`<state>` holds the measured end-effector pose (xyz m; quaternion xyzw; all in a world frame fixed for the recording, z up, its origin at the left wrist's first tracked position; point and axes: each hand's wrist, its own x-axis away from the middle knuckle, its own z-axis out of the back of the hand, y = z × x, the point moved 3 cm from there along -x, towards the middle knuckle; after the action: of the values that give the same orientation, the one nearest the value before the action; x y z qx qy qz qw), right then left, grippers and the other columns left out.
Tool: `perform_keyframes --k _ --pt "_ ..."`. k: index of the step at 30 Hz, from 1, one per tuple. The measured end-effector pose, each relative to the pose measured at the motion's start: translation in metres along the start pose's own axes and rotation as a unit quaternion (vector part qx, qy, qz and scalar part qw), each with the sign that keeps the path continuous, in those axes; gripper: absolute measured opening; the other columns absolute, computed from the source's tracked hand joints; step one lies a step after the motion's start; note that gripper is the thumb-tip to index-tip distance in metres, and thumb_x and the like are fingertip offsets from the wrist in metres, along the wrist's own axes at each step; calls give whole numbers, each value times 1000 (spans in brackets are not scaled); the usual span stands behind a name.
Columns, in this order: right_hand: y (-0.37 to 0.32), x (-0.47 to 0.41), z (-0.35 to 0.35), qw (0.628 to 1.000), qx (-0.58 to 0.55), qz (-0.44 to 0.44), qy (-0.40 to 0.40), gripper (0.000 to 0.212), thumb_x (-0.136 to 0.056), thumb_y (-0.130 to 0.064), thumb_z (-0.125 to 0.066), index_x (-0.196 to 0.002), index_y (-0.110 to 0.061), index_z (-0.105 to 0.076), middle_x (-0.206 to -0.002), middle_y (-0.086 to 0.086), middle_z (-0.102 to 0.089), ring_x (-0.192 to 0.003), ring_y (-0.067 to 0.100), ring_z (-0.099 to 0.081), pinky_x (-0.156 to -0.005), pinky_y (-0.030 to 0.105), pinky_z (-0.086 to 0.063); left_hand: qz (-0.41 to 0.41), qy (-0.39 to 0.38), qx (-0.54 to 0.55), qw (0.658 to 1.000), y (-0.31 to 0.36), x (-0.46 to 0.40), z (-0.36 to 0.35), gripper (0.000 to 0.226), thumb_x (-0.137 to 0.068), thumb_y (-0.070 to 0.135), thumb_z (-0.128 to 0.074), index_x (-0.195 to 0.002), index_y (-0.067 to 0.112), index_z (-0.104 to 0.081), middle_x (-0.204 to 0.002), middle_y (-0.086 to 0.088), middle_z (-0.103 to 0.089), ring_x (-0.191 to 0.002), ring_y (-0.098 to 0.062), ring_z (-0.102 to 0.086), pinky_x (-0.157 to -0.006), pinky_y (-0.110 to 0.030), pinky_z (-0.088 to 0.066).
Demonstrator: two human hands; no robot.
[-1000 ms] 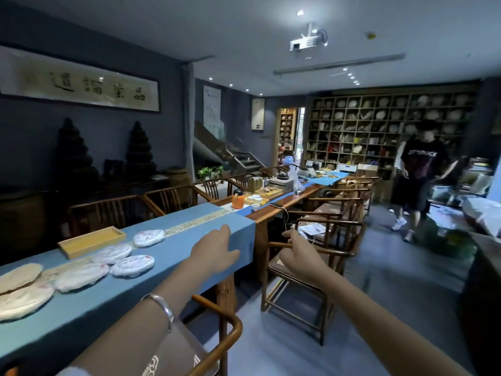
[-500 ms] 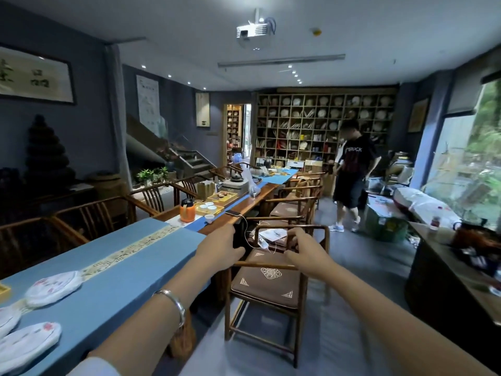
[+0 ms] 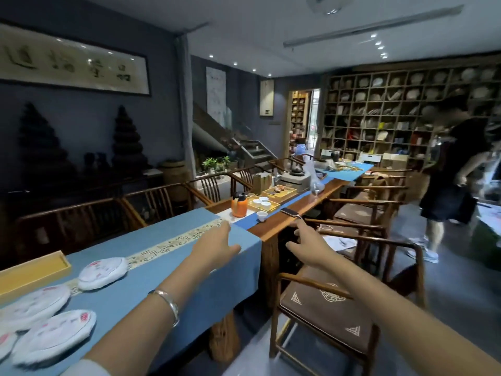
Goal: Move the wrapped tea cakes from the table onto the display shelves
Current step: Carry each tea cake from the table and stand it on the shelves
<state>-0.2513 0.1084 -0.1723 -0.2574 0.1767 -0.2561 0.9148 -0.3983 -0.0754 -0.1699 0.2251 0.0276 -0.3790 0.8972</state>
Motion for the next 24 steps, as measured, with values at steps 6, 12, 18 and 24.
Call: perform_keyframes --k 6,12,18,24 --pt "-6 -138 -53 992 -9 78 -97 57 -91 -26 -59 -143 -18 -36 -133 6 -52 -107 19 -56 -74 27 -45 126 35 -30 991 -54 -72 -12 48 -88 39 -57 -128 15 -45 -126 -8 -61 -109 -26 -58 -83 -39 -51" --pt "-29 -219 -116 972 -39 141 -184 52 -91 -24 -58 -138 -20 -37 -124 8 -52 -111 27 -57 -93 44 -50 253 57 -32 965 -117 -84 -19 46 -86 37 -60 -123 15 -47 -121 -7 -62 -102 -26 -60 -74 -33 -46" --pt "-60 -248 -220 937 -61 180 -292 53 -94 -25 -56 -142 -18 -36 -134 14 -49 -100 22 -56 -87 37 -47 360 59 -39 930 -197 -75 -24 44 -85 37 -59 -120 14 -47 -116 -8 -63 -101 -27 -60 -82 -39 -52" --pt "-109 -289 -288 916 -37 213 -337 51 -92 -25 -56 -139 -21 -37 -118 8 -51 -100 26 -60 -83 40 -50 427 57 -38 902 -289 -85 -28 43 -85 37 -58 -120 13 -47 -112 -7 -64 -99 -25 -60 -80 -39 -53"
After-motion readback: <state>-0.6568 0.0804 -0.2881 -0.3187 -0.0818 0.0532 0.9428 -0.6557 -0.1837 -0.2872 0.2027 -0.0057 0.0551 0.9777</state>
